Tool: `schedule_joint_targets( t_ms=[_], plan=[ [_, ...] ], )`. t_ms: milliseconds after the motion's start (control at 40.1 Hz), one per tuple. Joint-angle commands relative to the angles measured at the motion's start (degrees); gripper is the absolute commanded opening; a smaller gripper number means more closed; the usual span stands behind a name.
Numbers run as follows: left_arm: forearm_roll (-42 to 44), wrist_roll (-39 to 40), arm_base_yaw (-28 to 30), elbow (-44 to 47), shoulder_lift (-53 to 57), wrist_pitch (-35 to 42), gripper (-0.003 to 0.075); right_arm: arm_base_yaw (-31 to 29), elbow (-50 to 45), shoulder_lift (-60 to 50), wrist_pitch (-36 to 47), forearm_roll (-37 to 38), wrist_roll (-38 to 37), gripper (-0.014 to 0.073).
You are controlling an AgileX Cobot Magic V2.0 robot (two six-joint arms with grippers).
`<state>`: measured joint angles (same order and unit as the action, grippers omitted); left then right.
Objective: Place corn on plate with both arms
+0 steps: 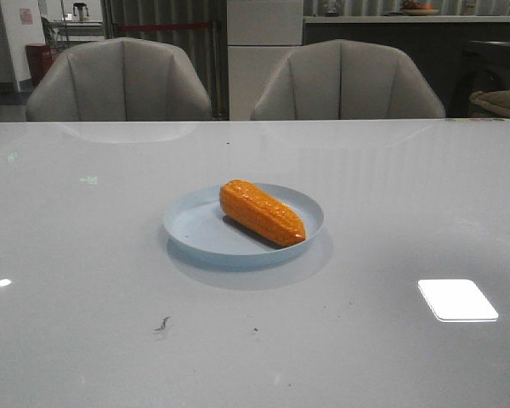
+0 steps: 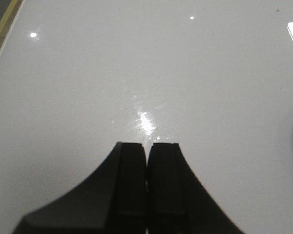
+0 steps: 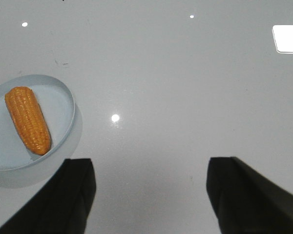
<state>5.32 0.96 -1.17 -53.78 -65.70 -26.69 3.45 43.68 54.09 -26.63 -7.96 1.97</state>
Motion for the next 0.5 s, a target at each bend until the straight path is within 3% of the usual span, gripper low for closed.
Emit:
schedule_joint_targets(
  t_ms=[0, 199, 473],
  plan=[
    [0.15, 0.45, 0.06, -1.16, 1.35, 4.09, 0.0094, -0.42, 1.54, -0.84, 4.16, -0.46, 0.08, 0.0582],
    [-3.61, 0.45, -0.1, 3.95, 6.55, 9.97, 0.0094, -0.42, 1.54, -0.84, 4.16, -0.46, 0.08, 0.0582],
    [-3.48, 0.45, -0.68, 23.31, 23.53, 34.18, 0.0094, -0.42, 1.54, -0.84, 4.16, -0.46, 0.08, 0.0582]
  ],
)
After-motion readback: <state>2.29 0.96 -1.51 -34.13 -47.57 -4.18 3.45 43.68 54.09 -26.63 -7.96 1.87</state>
